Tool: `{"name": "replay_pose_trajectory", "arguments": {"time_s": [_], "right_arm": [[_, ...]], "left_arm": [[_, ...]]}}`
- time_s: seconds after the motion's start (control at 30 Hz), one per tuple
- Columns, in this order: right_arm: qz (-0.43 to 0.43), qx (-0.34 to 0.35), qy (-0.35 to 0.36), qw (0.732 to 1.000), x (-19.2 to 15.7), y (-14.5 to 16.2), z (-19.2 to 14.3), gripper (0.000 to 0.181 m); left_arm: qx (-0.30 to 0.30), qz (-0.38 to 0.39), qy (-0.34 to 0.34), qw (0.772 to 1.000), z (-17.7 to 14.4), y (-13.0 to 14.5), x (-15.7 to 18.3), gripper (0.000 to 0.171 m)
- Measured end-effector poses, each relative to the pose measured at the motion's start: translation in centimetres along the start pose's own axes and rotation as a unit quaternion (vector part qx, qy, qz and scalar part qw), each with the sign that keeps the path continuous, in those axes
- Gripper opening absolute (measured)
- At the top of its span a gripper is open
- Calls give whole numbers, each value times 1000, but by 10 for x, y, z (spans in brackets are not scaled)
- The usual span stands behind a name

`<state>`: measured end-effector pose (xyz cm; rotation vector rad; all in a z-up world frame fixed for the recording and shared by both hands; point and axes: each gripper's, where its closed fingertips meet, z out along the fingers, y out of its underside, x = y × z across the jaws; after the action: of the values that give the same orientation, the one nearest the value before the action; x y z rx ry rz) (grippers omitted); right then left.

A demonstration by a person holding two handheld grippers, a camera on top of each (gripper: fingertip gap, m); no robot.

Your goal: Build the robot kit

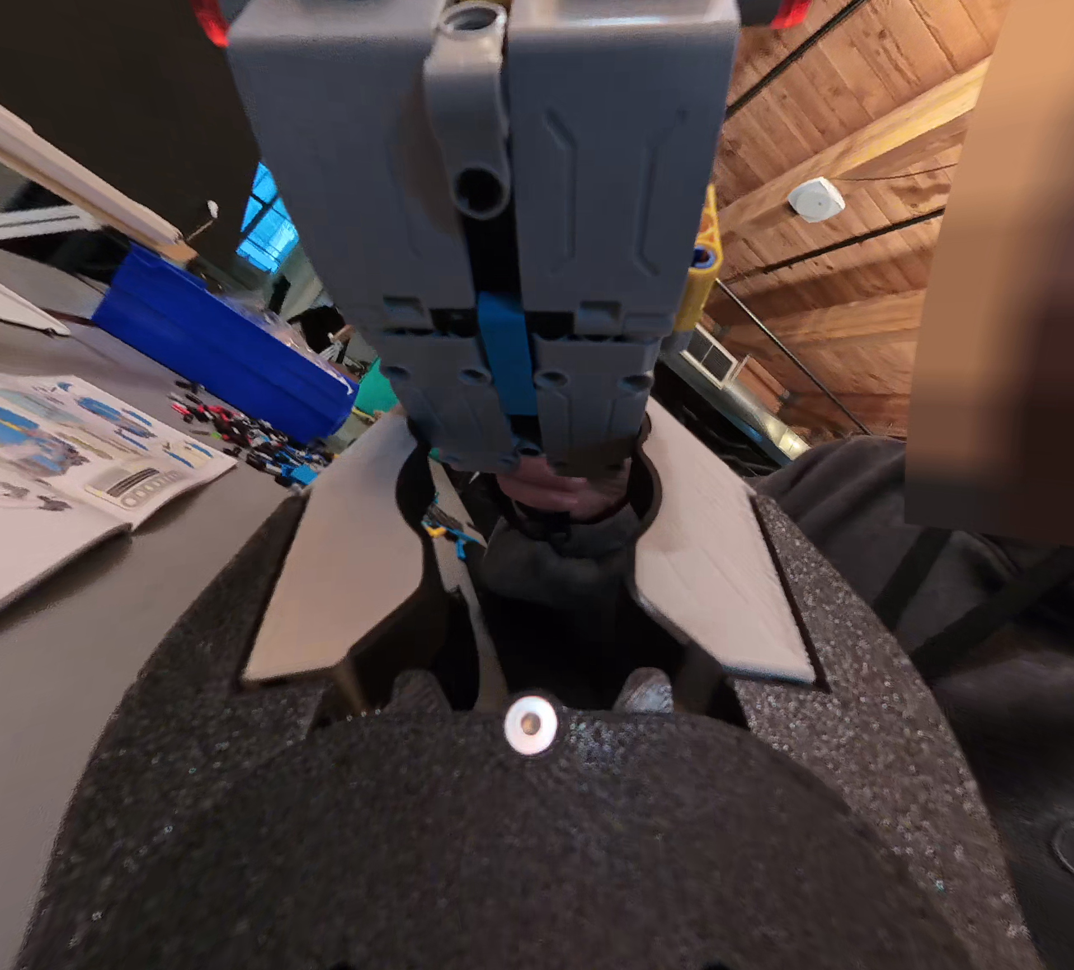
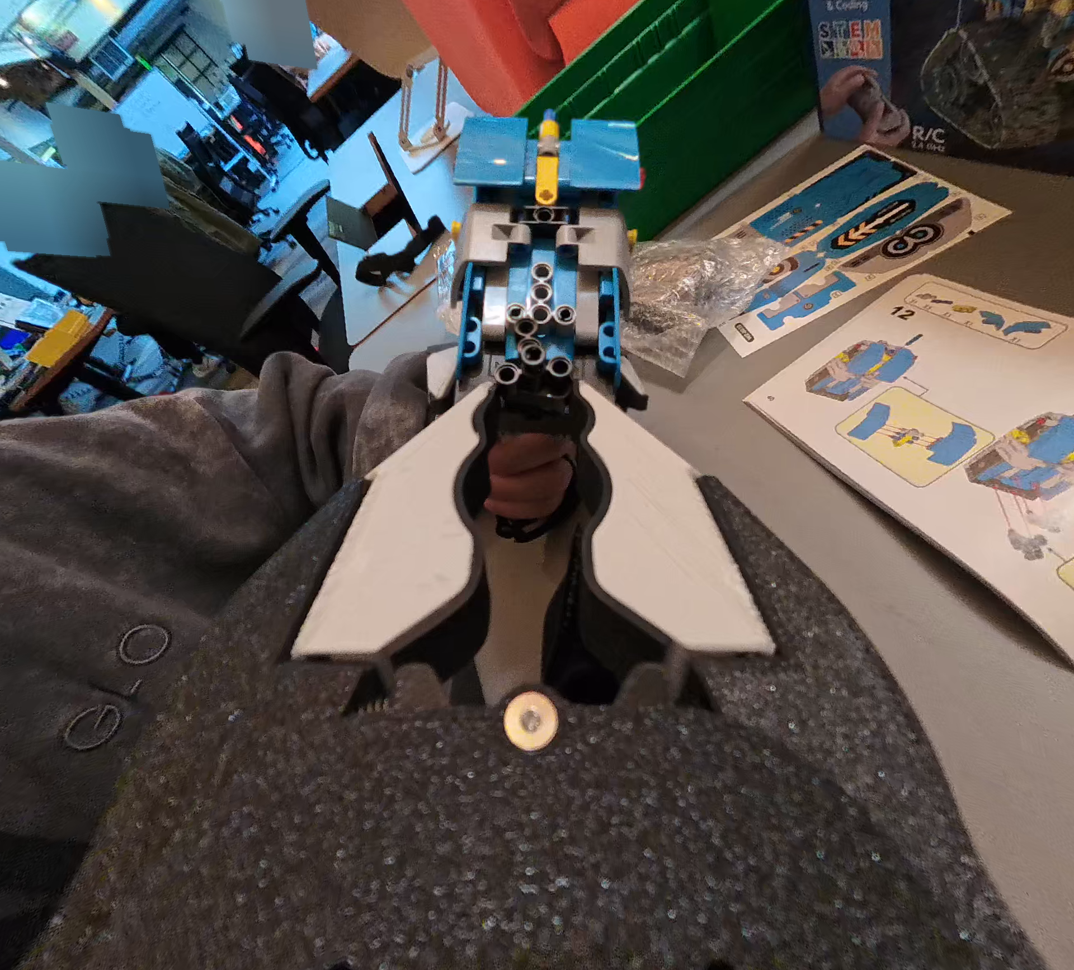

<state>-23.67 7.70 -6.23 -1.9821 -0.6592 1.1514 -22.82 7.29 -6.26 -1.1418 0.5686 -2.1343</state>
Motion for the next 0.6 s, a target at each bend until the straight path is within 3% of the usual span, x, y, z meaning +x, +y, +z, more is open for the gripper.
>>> {"name": "replay_pose_trajectory", "arguments": {"time_s": [0.27,0.37,0.6], "right_arm": [[-41,-50,39,997,-7,-21,16,25],[-46,-62,37,996,-10,-26,19,31],[-49,-72,36,996,-11,-30,23,26]], "left_arm": [[63,-47,47,996,-8,-22,9,66],[73,-67,74,992,-10,-26,16,66],[76,-80,75,991,-12,-28,13,66]]}}
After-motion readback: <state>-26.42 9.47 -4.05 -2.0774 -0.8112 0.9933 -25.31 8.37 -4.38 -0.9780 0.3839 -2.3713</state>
